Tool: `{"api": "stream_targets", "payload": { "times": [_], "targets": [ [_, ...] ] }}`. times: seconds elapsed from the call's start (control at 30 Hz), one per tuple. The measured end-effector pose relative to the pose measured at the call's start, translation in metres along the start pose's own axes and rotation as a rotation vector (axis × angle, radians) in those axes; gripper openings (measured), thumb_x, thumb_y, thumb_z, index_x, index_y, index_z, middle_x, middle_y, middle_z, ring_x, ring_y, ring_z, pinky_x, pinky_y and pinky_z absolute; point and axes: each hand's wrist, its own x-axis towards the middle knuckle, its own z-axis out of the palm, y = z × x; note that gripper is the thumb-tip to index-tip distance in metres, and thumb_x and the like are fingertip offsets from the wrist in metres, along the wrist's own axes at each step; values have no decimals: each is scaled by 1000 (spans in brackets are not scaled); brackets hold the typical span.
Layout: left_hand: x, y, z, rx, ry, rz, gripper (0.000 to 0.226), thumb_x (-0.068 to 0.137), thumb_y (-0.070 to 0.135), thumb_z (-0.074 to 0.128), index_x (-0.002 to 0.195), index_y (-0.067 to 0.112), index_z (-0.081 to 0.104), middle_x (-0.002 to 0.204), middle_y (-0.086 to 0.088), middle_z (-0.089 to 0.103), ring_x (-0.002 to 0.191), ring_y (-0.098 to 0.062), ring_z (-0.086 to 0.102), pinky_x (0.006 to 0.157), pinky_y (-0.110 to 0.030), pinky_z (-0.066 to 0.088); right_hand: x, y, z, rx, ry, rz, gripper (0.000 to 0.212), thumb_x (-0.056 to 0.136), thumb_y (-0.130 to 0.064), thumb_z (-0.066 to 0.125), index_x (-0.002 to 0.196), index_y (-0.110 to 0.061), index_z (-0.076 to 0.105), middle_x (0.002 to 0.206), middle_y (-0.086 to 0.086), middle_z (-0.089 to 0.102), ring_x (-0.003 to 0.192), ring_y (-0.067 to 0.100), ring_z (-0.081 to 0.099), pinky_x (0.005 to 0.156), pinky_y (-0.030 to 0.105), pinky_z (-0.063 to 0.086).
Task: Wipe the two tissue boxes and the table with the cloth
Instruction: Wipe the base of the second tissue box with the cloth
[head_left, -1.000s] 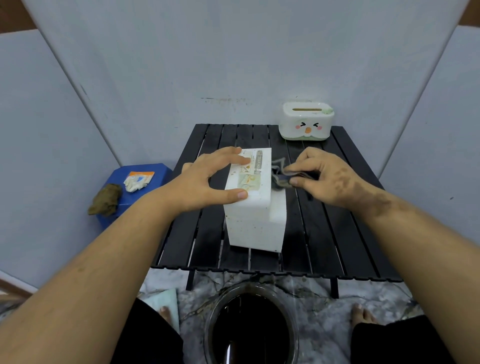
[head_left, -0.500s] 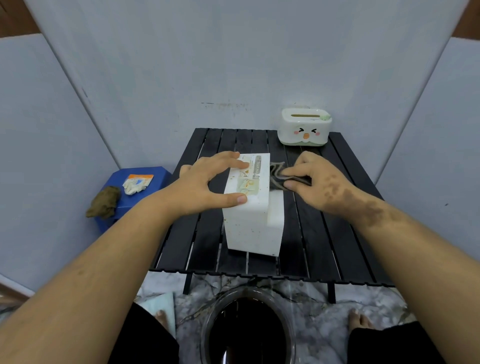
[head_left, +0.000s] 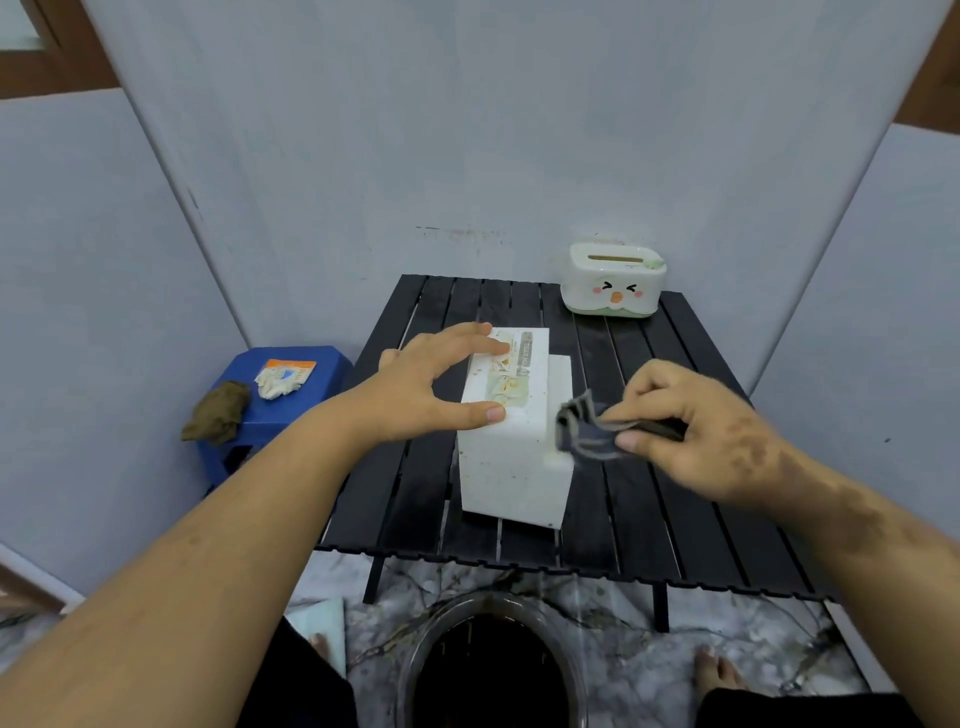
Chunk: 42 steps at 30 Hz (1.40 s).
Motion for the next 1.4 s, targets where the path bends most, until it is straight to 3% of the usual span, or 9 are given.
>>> {"api": "stream_targets", "payload": {
  "times": [0.17, 0.3, 0.4, 0.63, 0.83, 1.07, 1.17, 1.27, 1.4],
  "targets": [
    [-8, 4, 3, -169, 31, 4, 78, 74, 72, 65, 143, 67, 30, 157, 38, 27, 151, -6, 24, 124, -59, 20, 17, 14, -23, 310, 219, 115, 32, 86, -7, 69, 95, -38, 73, 101, -8, 70, 97, 18, 66, 83, 38, 55],
    [-17, 8, 11, -200, 138, -47, 89, 72, 74, 64, 150, 58, 25, 156, 31, 30, 150, -11, 26, 123, -57, 22, 34, -3, -16, 348, 248, 64, 47, 88, -8, 66, 91, -55, 68, 94, -25, 70, 86, -2, 64, 72, 8, 47],
    [-24, 14, 24, -109, 154, -80, 108, 65, 74, 70, 155, 41, 23, 143, 34, 28, 129, 7, 22, 120, -41, 19, 51, -16, -1, 178, 243, -14, 35, 87, -7, 67, 102, -39, 71, 104, -21, 69, 100, -1, 60, 87, 10, 42],
    [-20, 7, 31, -100, 220, -35, 97, 66, 80, 60, 150, 38, 35, 154, 28, 31, 140, 1, 26, 110, -31, 15, 68, -17, 30, -73, 123, -97, 35, 87, -9, 67, 116, -29, 69, 118, -19, 59, 99, 9, 39, 93, 1, 21],
    [-17, 2, 28, 17, 229, 12, 95, 68, 82, 59, 148, 36, 36, 156, 23, 32, 140, -4, 29, 112, -36, 18, 56, -22, 7, -57, -110, -232, 35, 80, -12, 76, 108, -34, 74, 115, -25, 63, 102, 15, 48, 96, 12, 33],
    [-17, 2, 28, -66, 169, 14, 97, 69, 79, 61, 153, 40, 32, 156, 31, 26, 129, 28, 14, 116, -34, 15, 72, 0, 14, -61, 198, -55, 33, 82, -1, 72, 108, -22, 74, 107, -13, 61, 106, 15, 53, 91, 1, 30],
    [-17, 5, 28, -63, 158, -4, 98, 69, 80, 59, 155, 40, 30, 157, 30, 26, 138, 10, 20, 117, -36, 14, 76, -7, 11, -83, 273, -113, 34, 83, -6, 72, 107, -30, 74, 109, -18, 63, 105, 19, 50, 97, 12, 29],
    [-20, 7, 25, -102, 138, -26, 99, 70, 78, 61, 155, 44, 26, 156, 28, 30, 142, 1, 22, 116, -37, 14, 76, -11, 22, -88, 170, -154, 43, 84, -12, 71, 106, -49, 69, 118, -29, 61, 112, 13, 46, 105, 41, 34],
    [-21, 5, 25, -115, 120, -44, 98, 68, 78, 62, 153, 49, 23, 150, 32, 27, 135, 7, 21, 110, -32, 13, 71, -22, 24, 94, 69, -65, 55, 84, 3, 59, 97, -49, 69, 117, -23, 62, 117, 3, 45, 108, 33, 36]
  ]
}}
